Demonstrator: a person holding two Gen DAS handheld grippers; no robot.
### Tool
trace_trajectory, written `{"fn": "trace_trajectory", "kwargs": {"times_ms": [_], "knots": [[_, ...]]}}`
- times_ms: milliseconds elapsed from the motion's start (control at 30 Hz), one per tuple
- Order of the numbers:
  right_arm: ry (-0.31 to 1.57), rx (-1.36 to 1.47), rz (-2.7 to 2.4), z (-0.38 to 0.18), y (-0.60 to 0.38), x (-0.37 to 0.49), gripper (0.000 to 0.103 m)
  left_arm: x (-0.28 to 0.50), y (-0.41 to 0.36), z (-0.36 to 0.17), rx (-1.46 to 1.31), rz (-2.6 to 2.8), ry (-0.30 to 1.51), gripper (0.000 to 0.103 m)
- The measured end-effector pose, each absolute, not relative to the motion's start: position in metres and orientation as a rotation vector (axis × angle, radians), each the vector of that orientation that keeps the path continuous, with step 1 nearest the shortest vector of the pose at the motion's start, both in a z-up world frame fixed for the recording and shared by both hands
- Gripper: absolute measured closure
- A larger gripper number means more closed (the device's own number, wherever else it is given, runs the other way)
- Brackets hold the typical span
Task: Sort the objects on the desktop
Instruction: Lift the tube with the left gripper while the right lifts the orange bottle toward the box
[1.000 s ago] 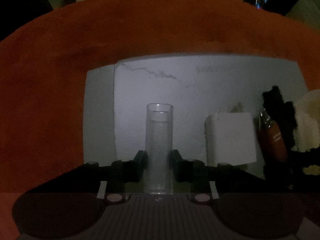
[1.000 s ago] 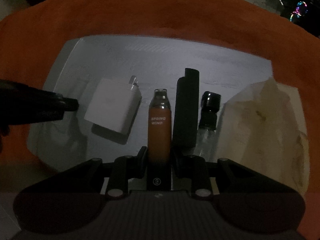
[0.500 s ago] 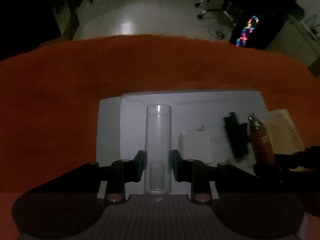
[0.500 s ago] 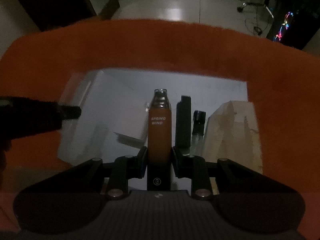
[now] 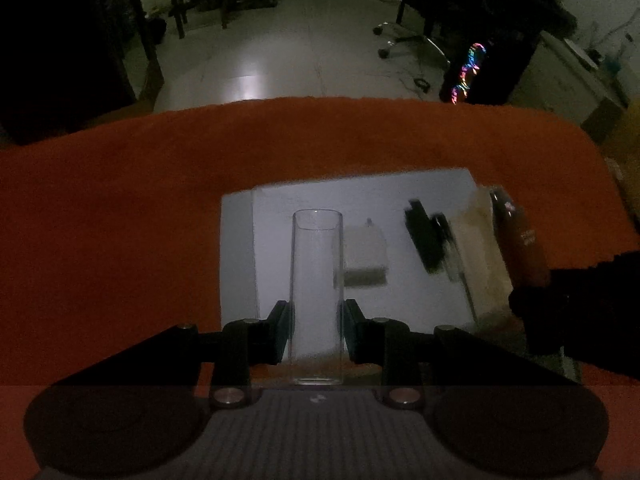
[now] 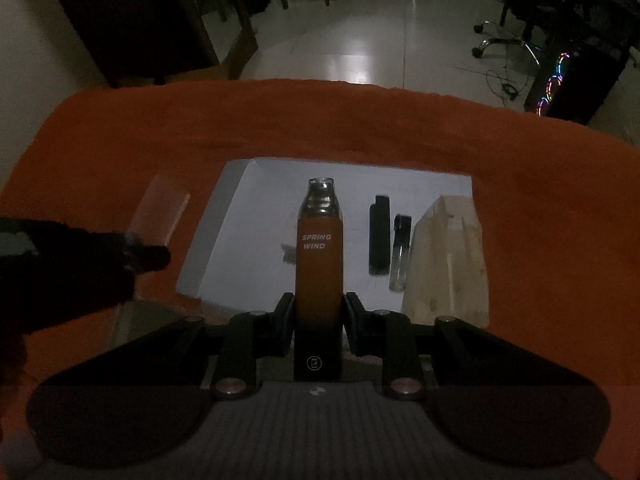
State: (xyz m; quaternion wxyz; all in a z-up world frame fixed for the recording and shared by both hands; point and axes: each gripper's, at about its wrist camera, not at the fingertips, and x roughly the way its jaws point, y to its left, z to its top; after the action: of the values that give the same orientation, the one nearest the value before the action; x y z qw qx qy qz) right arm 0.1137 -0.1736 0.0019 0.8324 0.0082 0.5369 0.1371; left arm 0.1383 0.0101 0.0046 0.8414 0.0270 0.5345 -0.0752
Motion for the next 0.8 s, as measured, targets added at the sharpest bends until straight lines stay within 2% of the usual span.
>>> {"fn": "trace_trajectory", "kwargs": {"times_ms": [400,800], "knots": [[1.150,0.031,0.294,0.000,-0.176,0.040,0.075,0.055,-0.011,0.003,0.061,-0.156,1.153,0.079],[1.217,0.055,0.269,-0.068,-0.179,0.003,0.075,0.014,-0.028,-0.051,0.036,-0.197,1.224,0.079]]}}
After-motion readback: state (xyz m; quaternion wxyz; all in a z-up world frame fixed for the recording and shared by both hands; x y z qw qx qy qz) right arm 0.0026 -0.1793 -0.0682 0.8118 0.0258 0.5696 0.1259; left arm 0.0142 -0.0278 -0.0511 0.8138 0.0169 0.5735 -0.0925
